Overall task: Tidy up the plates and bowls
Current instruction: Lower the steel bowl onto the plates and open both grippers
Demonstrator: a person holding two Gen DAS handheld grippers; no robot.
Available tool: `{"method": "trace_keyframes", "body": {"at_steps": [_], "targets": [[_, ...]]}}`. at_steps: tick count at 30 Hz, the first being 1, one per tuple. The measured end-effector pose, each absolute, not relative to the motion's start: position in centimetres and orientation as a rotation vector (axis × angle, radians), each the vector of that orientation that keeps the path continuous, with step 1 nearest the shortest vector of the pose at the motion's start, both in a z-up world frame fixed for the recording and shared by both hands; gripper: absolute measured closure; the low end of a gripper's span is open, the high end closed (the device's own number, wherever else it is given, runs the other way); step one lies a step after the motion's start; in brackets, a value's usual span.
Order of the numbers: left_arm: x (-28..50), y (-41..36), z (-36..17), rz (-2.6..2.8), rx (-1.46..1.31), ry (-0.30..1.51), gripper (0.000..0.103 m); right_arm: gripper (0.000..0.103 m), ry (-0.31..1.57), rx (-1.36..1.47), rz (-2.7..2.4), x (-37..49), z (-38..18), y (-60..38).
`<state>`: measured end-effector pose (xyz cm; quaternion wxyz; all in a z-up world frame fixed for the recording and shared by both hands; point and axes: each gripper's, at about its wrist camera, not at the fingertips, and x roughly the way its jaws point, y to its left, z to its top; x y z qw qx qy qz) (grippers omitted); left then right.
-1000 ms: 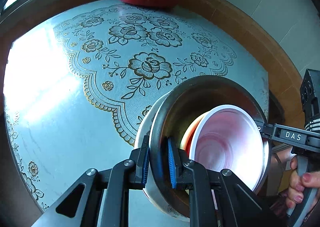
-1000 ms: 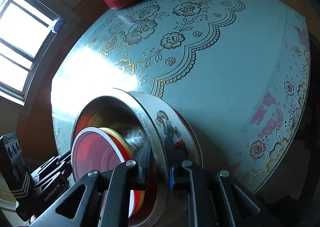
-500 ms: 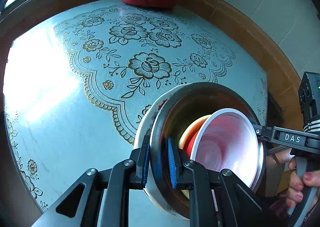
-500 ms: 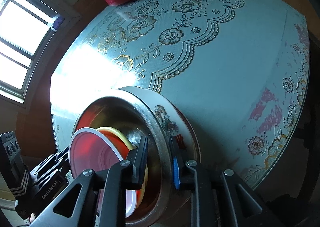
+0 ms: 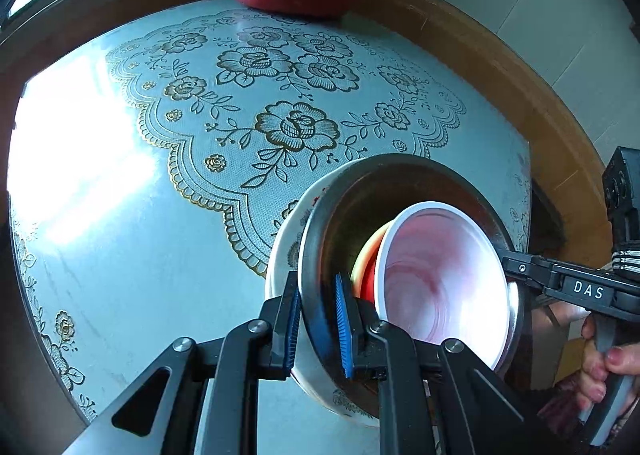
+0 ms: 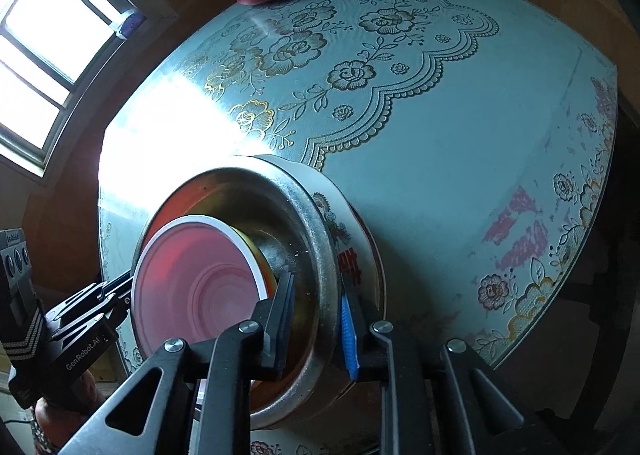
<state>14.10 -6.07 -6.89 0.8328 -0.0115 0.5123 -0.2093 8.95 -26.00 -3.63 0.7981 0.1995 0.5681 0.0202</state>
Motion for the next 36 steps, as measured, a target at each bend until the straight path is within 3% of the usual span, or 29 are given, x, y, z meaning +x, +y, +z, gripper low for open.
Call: {"method": "trace_keyframes", "body": {"at_steps": [10, 14, 18, 21, 30, 36], "targets": [[14.1, -6.7, -6.9, -0.429, 0.009, 1.084, 0.088, 0.088, 1.194, 0.407, 0.013, 8.8, -3.5, -26.3], [13.8, -6.5, -6.8, -0.423, -0.012, 1.095, 0.087, 0.081, 1.205, 0.434, 0.024, 8.6, -3.6, -26.2], [13.3, -6.0, -6.5, -0.406, -0.028, 1.092, 0.073, 0.080, 1.179, 0.466, 0.002, 7.9, -3.0, -26.3], [12.6, -5.1, -6.0, -0.381, -0.057, 1.066, 0.043, 0.080, 1.146, 0.482, -0.008, 7.1, -2.3, -26.6], [10.4, -3.7, -5.1, -0.375, -0.070, 1.019, 0.032, 0.073, 1.113, 0.445, -0.019, 4.9, -1.2, -25.5], [11.1, -5.0, -5.1, -0.385, -0.015, 1.014, 0.032, 0.073, 1.112, 0.452, -0.026, 4.1, -0.9, -25.0]]}}
